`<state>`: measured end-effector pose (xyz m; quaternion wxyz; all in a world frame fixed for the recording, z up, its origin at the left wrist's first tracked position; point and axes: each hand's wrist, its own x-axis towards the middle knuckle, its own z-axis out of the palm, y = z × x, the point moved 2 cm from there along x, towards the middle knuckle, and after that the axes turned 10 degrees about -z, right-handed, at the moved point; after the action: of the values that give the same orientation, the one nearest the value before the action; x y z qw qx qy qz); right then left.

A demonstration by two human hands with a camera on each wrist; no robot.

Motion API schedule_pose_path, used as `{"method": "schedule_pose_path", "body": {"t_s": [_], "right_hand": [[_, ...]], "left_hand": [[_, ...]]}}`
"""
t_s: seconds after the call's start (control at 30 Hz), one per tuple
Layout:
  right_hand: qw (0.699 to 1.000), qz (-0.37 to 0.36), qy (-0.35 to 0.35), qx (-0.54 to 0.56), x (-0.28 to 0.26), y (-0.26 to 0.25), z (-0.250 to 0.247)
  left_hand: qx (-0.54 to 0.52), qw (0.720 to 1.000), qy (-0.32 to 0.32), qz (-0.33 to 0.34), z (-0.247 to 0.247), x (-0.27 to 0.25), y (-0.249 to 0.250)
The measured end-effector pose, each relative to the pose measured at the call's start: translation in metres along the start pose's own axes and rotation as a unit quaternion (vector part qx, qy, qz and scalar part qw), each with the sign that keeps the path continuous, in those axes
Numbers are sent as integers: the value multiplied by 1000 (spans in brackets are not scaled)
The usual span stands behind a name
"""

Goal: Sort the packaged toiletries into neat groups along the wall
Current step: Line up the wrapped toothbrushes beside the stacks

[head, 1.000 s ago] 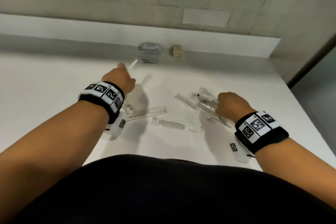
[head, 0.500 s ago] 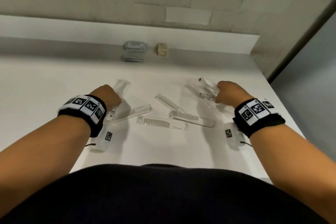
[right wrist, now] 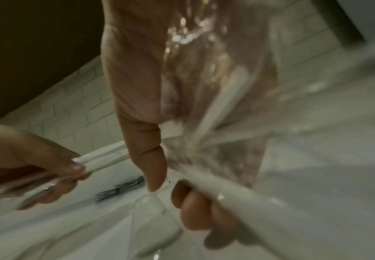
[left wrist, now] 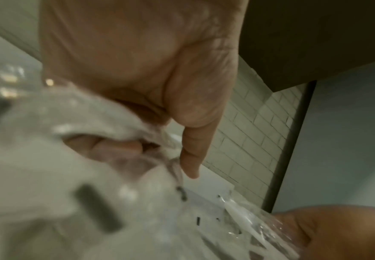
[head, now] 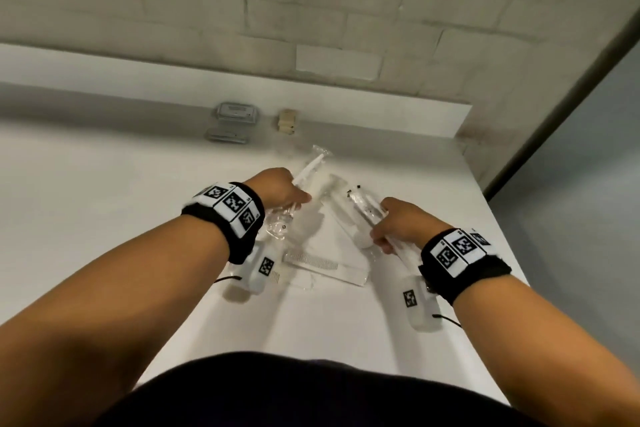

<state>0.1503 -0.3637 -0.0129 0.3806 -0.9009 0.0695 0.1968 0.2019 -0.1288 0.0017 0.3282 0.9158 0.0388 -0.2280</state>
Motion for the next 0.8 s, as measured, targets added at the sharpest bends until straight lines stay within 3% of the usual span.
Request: {"method": "schedule_pose_path", "body": {"t_s": [0.07,0.33,0.57,0.67,0.8], "right_hand": [[994,9,-13,104,7,2,-9],[993,-17,26,117,73,-2,-75],[996,-34,61,-47,145,9,-100],[980,-34,122,-153,160,13,-110],[955,-120,152,-225,172,7,-121]], "left_hand": [[-12,1000,4,10,9,9,20],[-84,996,35,-23,22,89,84],[-93,990,72,-73,38,150,117],[-100,989,62,-92,31,172,109],[-54,993,52,-87,10,185,87]]}}
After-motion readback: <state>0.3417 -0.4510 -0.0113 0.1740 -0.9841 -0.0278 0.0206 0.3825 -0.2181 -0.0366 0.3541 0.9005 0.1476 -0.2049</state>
